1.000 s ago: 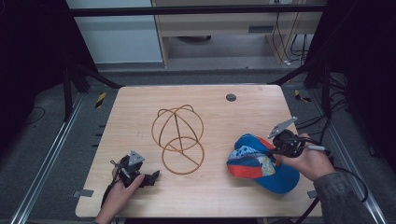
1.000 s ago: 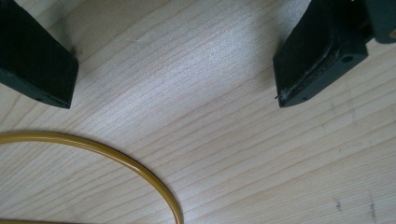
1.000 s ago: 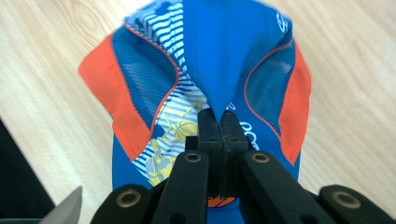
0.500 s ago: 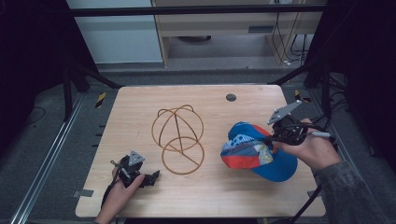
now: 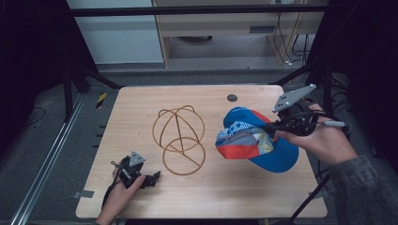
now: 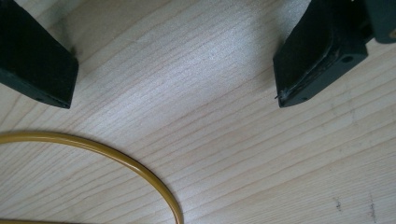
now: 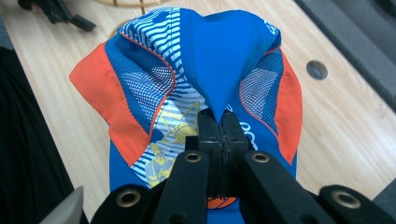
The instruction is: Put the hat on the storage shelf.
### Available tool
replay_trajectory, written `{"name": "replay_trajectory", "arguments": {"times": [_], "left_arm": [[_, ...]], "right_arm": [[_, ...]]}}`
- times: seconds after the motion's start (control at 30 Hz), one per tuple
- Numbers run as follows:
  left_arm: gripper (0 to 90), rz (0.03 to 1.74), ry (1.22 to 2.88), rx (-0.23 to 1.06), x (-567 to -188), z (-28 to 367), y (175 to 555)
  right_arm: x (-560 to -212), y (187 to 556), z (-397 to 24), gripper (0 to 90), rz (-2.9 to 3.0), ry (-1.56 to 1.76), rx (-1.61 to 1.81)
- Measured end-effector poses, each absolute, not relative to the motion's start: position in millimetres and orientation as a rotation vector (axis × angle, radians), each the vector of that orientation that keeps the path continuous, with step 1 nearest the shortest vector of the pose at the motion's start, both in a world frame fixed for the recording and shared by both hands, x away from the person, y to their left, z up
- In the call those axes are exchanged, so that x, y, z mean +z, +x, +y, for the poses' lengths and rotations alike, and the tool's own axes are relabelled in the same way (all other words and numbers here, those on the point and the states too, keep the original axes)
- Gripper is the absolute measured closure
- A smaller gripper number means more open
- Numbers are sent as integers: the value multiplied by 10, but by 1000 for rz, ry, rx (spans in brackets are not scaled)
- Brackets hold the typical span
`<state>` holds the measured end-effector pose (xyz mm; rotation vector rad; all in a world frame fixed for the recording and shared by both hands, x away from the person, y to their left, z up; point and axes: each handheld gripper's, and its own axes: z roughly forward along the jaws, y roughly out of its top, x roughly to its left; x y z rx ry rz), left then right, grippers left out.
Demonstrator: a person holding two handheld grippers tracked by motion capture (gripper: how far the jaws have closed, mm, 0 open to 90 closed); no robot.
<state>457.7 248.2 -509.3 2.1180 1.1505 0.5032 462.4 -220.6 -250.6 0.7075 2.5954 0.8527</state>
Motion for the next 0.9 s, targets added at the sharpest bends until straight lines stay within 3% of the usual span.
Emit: {"name": "replay_trajectory", "arguments": {"times": [0.9], "left_arm": [[0,1148,2119,505,-5092,2483,4579]], "right_arm": [[-1850,4605,-1851,900,2495,561,958]]}}
